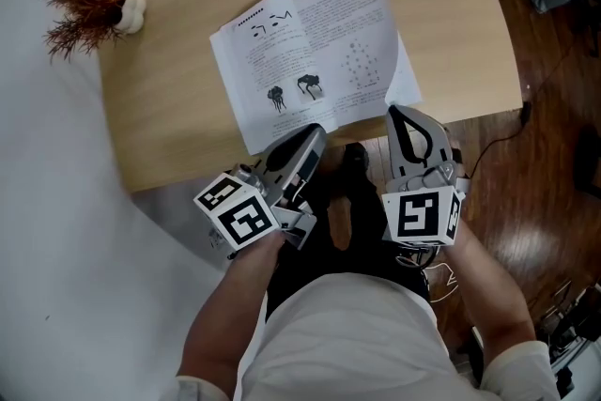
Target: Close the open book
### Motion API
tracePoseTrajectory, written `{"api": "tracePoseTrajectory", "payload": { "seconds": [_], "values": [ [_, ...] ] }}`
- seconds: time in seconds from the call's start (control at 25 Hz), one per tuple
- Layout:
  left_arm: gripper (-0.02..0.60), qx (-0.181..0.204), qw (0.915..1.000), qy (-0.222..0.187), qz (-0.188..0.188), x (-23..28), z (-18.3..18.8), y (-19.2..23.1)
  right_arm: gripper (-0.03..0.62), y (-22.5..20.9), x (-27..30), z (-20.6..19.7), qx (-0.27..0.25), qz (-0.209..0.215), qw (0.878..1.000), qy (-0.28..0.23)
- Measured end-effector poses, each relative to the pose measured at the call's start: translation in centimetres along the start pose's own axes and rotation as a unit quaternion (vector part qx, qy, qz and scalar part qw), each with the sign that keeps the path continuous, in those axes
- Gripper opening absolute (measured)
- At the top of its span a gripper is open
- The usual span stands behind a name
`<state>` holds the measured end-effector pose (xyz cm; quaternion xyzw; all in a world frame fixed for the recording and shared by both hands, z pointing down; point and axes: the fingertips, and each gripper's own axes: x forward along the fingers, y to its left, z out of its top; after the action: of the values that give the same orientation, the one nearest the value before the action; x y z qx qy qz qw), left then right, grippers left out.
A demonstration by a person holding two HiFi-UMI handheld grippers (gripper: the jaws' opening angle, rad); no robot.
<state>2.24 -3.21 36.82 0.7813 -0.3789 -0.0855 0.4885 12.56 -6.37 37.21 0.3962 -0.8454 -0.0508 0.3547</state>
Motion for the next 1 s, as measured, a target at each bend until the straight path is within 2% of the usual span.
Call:
{"api": "tracePoseTrajectory", "payload": {
  "seconds": [0.44,0.72,1.0],
  "values": [
    [-0.002,0.003,0.9996,0.006,0.028,1.3,-1.7,0.5,0.002,-1.5,0.9,-3.2,0.056,-0.001,0.998,0.018],
    [-0.002,-0.007,0.9989,0.015,0.043,1.6,-3.3,1.1,0.002,-2.0,1.6,-4.5,0.101,0.011,0.994,0.025],
    [-0.002,-0.008,0.9987,0.013,0.048,1.9,-3.4,1.1,0.002,-2.1,2.2,-5.6,0.13,0.022,0.991,0.036]
  ]
}}
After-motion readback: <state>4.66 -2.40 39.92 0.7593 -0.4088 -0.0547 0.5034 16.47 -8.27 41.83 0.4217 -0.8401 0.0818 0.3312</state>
